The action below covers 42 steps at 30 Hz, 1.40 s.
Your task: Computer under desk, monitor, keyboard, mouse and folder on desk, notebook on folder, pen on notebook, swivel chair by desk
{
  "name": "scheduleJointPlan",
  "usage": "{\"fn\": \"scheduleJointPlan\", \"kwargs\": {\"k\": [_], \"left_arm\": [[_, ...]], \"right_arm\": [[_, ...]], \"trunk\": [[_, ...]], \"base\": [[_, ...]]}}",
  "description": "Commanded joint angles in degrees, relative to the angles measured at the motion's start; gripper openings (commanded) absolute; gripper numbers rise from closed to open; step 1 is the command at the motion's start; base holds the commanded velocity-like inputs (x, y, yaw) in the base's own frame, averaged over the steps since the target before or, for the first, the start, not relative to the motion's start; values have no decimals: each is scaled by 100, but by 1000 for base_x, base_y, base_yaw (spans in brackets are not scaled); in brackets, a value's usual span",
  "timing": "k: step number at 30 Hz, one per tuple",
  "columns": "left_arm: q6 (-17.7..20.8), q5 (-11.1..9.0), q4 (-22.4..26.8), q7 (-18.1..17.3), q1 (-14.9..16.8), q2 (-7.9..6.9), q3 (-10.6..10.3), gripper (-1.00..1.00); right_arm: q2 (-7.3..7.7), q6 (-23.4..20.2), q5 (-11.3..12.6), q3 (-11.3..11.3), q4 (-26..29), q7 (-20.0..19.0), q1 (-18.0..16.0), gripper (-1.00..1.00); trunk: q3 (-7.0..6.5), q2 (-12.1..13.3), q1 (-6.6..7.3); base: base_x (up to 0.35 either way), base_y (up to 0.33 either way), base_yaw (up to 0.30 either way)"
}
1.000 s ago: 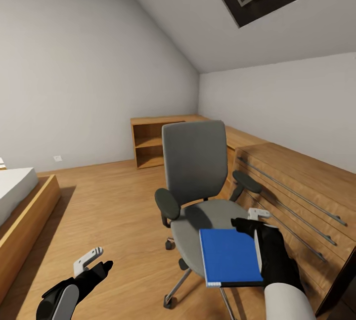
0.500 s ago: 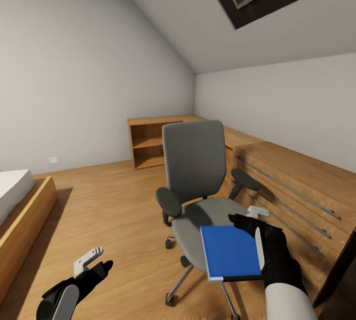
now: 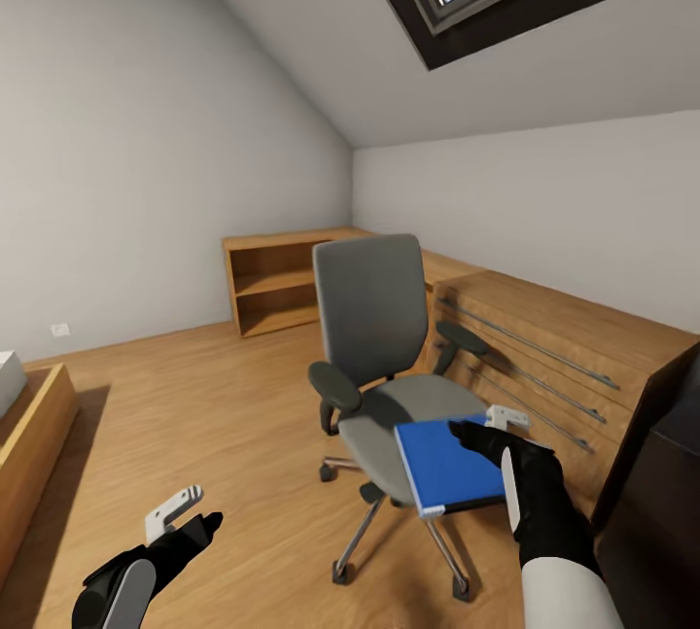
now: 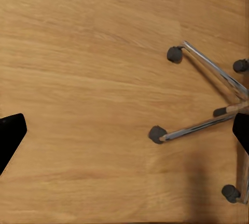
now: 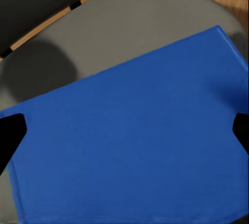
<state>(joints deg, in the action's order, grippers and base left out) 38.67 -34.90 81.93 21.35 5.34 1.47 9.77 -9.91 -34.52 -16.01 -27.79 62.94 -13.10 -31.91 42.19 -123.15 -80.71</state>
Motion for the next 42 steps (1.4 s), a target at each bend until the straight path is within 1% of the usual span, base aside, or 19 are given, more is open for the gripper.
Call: {"fn": "scheduleJointPlan", "kwargs": {"k": [1, 10, 15, 23, 34, 38, 42], "left_arm": [[18, -61, 7, 45, 3, 3, 8, 100], [18, -61, 7, 45, 3, 3, 8, 100], [18, -64, 7, 45, 3, 3, 8, 100], [18, -68, 7, 45, 3, 3, 8, 100], [22, -70, 23, 58, 3, 3, 13, 100], [26, -76, 99, 61, 3, 3, 25, 100], [23, -78, 217, 62, 3, 5, 34, 100]], "right_arm": [[-9, -20, -60, -22, 8, -52, -8, 100], [-9, -20, -60, -19, 8, -52, -8, 100], [-9, -20, -60, -19, 8, -52, -8, 100], [-9, -20, -60, -21, 1, -52, -8, 100], [-9, -6, -58, -24, -29, -66, -8, 100], [-9, -3, -44, -24, -45, -95, -8, 100], [-9, -2, 37, -27, -140, -245, -8, 100]], "trunk": [[4, -3, 2], [-6, -3, 2], [-7, -3, 2], [-7, -3, 2], [-7, -3, 2], [-7, -3, 2], [65, -164, -86]], "base": [[-141, 307, -277], [-174, 293, -284], [-257, 204, -291], [-231, 39, -293], [-27, 3, -293], [-1, 0, -280], [0, 0, -155]]}}
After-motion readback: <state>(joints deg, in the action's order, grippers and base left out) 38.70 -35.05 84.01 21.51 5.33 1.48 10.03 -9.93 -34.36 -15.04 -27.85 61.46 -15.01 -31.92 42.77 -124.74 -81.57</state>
